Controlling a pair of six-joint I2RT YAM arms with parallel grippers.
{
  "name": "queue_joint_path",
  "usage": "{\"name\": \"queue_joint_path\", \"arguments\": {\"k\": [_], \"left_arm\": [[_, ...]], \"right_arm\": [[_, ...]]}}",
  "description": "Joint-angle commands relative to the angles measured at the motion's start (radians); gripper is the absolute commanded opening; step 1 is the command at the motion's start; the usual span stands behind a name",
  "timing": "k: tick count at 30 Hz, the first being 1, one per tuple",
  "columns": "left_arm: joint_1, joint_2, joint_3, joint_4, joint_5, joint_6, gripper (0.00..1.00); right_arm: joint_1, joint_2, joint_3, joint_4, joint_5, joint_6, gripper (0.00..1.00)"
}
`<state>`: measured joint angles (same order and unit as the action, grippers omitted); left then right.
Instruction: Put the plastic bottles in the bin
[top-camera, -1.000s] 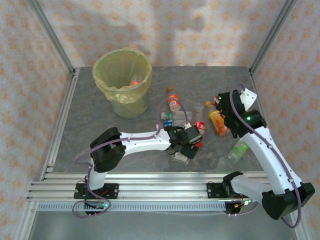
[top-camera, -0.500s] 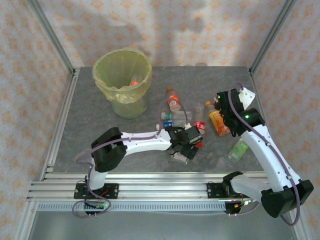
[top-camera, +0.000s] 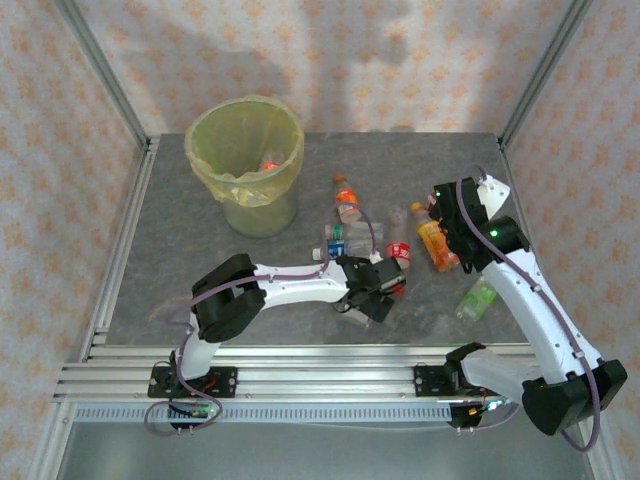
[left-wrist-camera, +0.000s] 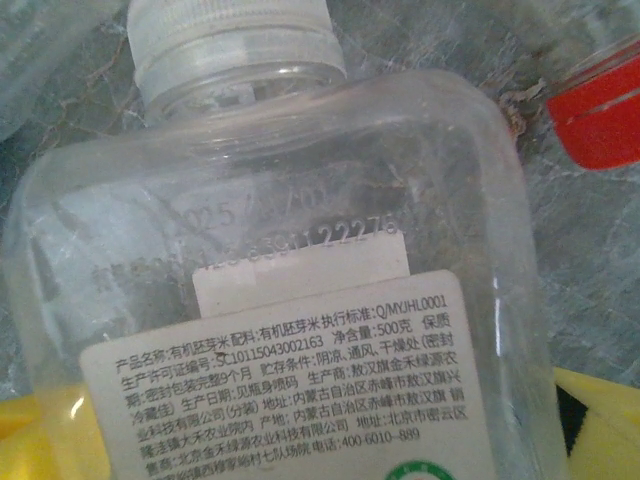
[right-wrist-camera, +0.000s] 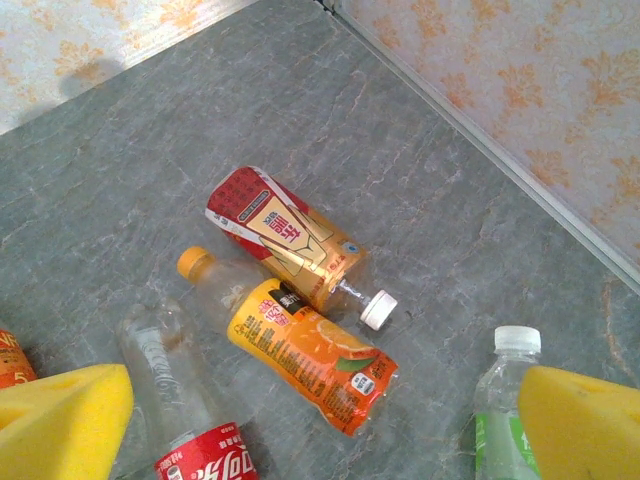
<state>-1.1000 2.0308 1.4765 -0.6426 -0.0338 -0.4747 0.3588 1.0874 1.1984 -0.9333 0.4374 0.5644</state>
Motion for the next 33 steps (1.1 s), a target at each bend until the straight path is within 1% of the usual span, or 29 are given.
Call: {"name": "queue_joint_path", "arguments": {"k": [1, 3, 7, 11, 16, 21, 27, 30, 33], "left_arm": [[-0.006, 0.022, -0.005, -0.024, -0.038, -0.003, 1.0], [-0.005, 0.025, -0.008, -0.023, -0.041, 0.003, 0.95], [-0.007, 0.002, -0.019, -0.027, -0.05, 0.017, 0.81], [-0.014, -0.034, -0.025, -0.04, -0.054, 0.033, 0.7], [-0.025, -0.109, -0.027, -0.066, -0.063, 0.069, 0.68], [-0.027, -0.219, -0.024, -0.07, -0.062, 0.117, 0.66], [-0.027, -0.321, 0.002, -0.068, -0.014, 0.169, 0.66], [-0.027, -0.357, 0.045, -0.087, -0.025, 0.2, 0.66], [-0.027, -0.397, 0.115, -0.113, -0.076, 0.258, 0.66]], "right_arm": [[-0.004, -0.007, -0.008, 0.013, 0.003, -0.006, 0.99], [-0.004, -0.009, -0.008, 0.013, 0.004, -0.006, 0.99], [-0.004, -0.021, -0.014, 0.013, 0.01, 0.001, 0.99], [-0.004, -0.036, -0.021, 0.013, 0.021, 0.011, 0.99], [-0.004, -0.045, -0.001, -0.027, 0.045, 0.028, 0.99], [-0.004, -0.079, 0.007, -0.046, 0.059, 0.03, 0.99], [-0.004, -0.096, 0.025, -0.114, 0.095, 0.071, 0.99], [-0.005, -0.091, 0.029, -0.147, 0.107, 0.1, 0.99], [-0.005, -0.084, 0.024, -0.177, 0.128, 0.122, 0.99]]}}
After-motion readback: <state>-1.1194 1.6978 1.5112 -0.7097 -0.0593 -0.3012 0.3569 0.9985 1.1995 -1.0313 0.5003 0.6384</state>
